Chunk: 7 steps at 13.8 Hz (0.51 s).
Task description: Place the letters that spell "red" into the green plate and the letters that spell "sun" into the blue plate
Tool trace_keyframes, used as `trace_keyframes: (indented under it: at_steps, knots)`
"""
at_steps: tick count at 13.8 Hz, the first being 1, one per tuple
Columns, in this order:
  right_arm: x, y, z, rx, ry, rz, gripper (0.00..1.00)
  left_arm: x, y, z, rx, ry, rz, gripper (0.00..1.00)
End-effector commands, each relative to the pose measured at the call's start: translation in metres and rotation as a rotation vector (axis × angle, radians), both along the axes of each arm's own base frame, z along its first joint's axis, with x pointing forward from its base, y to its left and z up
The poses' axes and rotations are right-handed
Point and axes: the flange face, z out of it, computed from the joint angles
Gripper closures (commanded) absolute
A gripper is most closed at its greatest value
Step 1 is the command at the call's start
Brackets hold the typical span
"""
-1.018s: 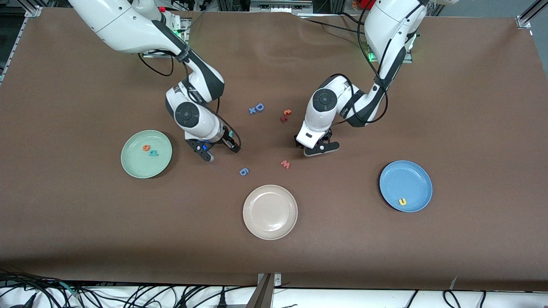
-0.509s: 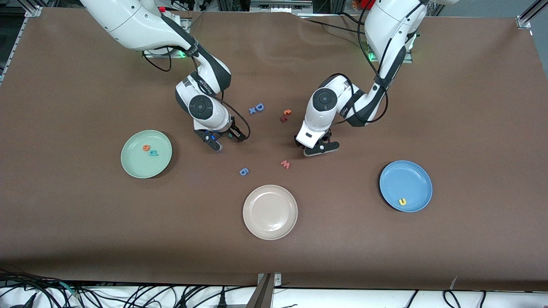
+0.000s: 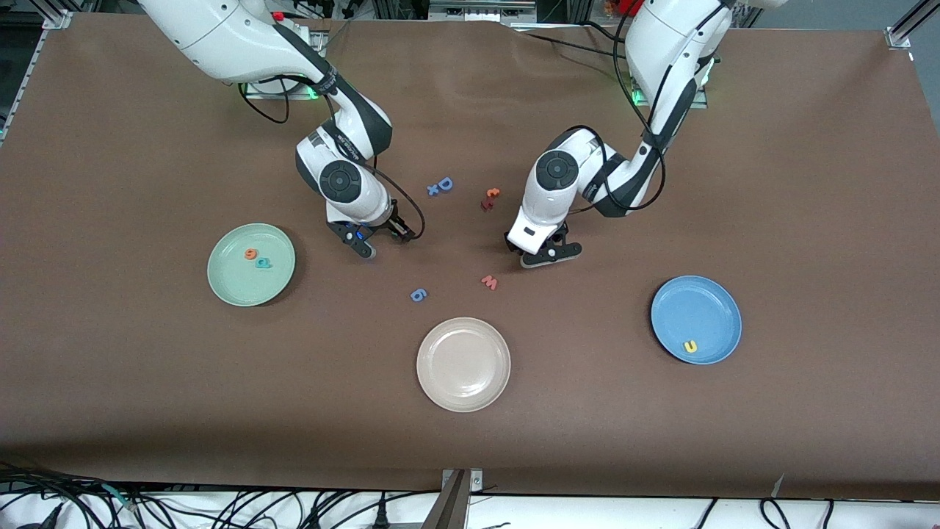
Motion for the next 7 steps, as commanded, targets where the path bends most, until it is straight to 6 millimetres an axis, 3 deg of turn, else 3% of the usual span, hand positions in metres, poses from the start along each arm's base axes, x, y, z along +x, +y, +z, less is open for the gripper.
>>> trace_keyframes:
  at_steps: [1, 2, 7]
  knots:
    - [-0.0047, -0.007, 0.0046, -0.026, -0.017, 0.003, 0.32, -0.0253, 0.0065, -0.0244, 0.042, 0.038, -0.029, 0.54]
    - [-0.0055, -0.0072, 0.0033, -0.027, -0.014, 0.004, 0.44, -0.0258, 0.0078, -0.0255, 0.046, 0.04, -0.029, 0.56]
    - [-0.0052, -0.007, 0.003, -0.027, -0.014, 0.003, 0.74, -0.0293, 0.009, -0.0277, 0.05, 0.046, -0.033, 0.72]
